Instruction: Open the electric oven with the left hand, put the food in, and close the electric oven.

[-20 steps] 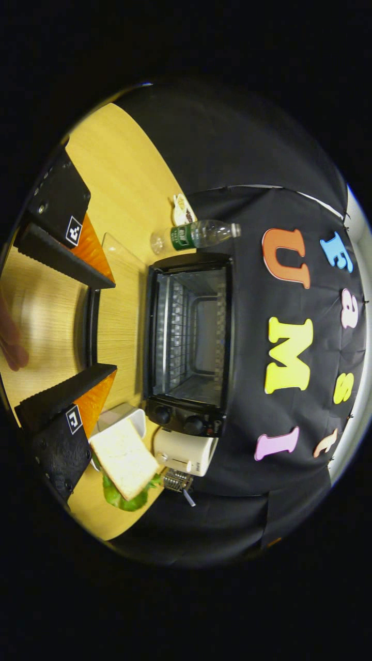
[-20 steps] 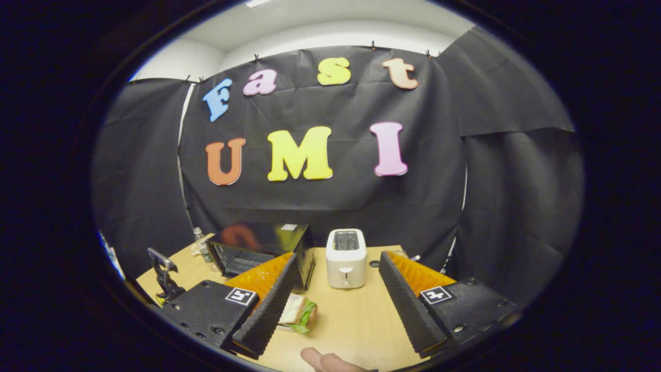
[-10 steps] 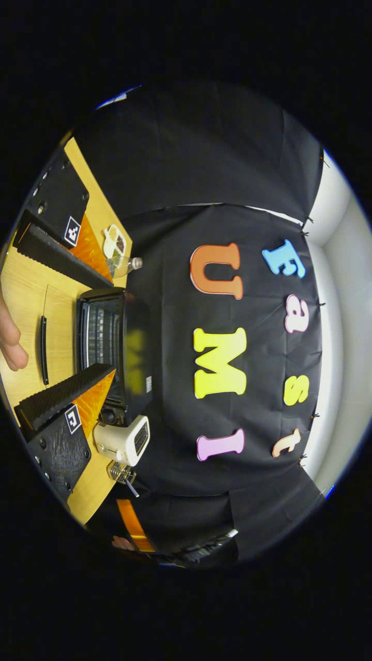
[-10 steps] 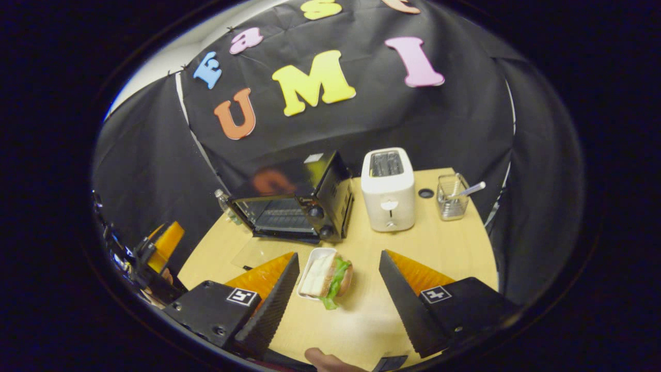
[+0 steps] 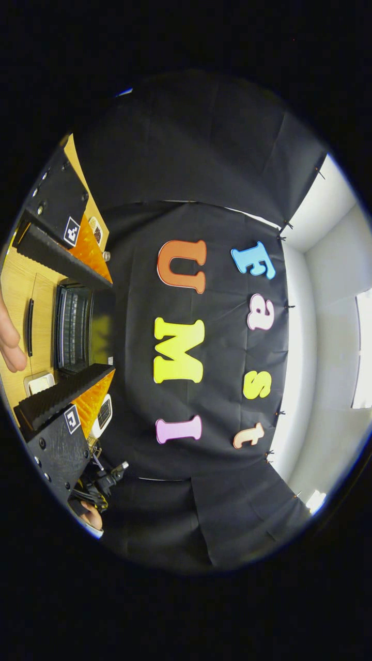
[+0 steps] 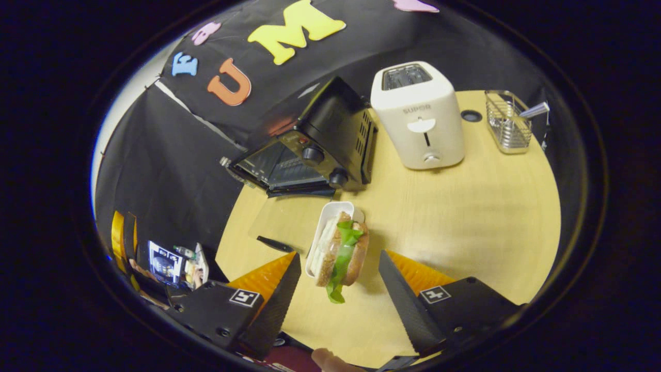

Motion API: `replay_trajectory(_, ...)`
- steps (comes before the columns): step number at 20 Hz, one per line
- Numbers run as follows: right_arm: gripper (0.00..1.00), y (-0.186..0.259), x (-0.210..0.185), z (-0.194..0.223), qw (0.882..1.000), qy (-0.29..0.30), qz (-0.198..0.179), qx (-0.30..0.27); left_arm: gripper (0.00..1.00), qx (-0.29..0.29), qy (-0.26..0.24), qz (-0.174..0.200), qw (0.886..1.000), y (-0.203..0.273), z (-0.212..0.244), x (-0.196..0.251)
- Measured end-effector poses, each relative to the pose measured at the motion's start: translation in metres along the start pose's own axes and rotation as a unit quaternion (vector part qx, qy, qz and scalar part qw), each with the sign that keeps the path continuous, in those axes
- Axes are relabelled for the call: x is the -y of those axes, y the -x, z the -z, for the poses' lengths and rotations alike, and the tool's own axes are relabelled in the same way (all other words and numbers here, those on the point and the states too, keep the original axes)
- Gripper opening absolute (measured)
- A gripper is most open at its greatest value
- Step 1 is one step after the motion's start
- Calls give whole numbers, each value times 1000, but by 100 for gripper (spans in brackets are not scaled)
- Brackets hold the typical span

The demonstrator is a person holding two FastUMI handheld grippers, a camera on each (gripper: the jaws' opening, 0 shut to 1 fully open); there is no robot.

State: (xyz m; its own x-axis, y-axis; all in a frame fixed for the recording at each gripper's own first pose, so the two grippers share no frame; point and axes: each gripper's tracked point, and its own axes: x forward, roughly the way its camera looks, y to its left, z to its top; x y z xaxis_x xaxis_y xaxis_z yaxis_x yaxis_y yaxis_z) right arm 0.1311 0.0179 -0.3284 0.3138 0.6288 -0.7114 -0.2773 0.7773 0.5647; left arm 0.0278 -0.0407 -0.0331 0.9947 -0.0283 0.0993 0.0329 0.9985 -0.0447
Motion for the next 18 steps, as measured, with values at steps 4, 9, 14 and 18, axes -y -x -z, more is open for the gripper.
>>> replay_trajectory(4, 84, -19, 6, 2, 999, -12, -32, -10, 95, -9, -27, -5, 1000, 6, 10, 0)
replay_trajectory(9, 92, -47, -6, 20, 994, -54, -77, -56, 95, -13, -30, -14, 999, 18, 14, -5)
replay_trajectory(14, 41, -57, -6, 26, 989, -101, -88, -61, 95, -16, -23, -15, 999, 28, 18, -19)
replay_trajectory(18, 41, -52, -10, 28, 992, -96, -65, -41, 95, -21, -22, -20, 999, 37, 26, -32)
